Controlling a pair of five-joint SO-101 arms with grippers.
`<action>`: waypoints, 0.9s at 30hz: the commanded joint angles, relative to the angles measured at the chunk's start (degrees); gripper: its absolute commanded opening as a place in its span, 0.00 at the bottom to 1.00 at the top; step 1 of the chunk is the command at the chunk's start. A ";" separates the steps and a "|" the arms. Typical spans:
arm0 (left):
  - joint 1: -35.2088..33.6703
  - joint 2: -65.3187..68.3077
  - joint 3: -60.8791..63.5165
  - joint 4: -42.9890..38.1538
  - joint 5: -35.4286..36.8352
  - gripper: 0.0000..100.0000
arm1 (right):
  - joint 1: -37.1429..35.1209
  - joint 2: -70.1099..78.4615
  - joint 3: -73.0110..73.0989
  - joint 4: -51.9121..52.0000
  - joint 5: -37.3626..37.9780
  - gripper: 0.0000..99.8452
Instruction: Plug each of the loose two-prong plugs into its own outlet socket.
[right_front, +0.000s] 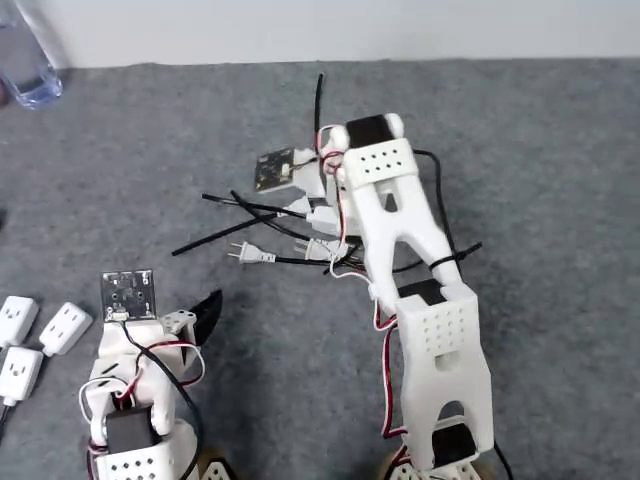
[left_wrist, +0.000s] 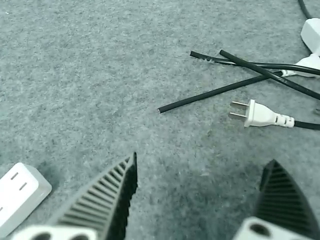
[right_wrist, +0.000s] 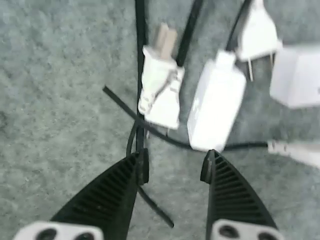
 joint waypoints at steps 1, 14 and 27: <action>0.35 -1.05 -0.31 -1.05 0.26 0.37 | -1.80 -0.48 -0.53 -2.59 0.44 0.19; 0.35 -1.05 -0.31 -1.05 0.18 0.37 | -0.04 4.44 -0.53 -5.85 3.16 0.19; 0.35 -1.05 -0.31 -1.05 0.18 0.37 | 0.13 4.44 -7.47 -3.82 3.25 0.19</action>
